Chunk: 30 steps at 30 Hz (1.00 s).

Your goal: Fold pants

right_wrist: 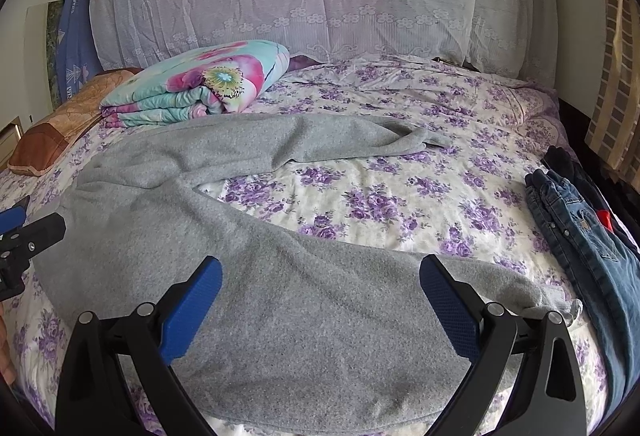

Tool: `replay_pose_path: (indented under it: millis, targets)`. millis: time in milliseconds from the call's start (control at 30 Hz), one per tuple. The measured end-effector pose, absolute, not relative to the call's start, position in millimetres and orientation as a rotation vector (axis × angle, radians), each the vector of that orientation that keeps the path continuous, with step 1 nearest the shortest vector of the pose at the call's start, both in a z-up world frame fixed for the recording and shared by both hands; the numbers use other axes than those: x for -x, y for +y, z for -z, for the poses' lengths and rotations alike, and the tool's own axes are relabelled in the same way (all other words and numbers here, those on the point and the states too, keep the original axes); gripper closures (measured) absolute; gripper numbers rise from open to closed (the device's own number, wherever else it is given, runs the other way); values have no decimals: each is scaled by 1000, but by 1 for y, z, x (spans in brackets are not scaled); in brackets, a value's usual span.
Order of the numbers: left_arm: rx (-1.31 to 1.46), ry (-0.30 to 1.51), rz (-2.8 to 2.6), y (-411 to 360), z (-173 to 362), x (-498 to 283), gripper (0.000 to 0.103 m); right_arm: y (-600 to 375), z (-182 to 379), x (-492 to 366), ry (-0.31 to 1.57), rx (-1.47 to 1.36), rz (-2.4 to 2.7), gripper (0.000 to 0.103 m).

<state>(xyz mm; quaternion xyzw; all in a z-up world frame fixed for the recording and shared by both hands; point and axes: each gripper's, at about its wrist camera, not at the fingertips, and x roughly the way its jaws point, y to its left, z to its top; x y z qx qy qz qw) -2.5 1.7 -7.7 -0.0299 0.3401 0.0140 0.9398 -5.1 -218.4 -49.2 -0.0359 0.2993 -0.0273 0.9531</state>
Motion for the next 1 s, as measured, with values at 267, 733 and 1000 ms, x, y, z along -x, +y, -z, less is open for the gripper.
replay_pose_path:
  millis: [267,733,1000]
  targets:
    - [63,696,-30,2,7,2,4,-219,48,4,609,74,55,3]
    - [64,696,-29,3,7,2,4,-219,49,3,611,74,57,3]
    - [63,696,-29,3,7,2,4,-220,49,3,611,75,57,3]
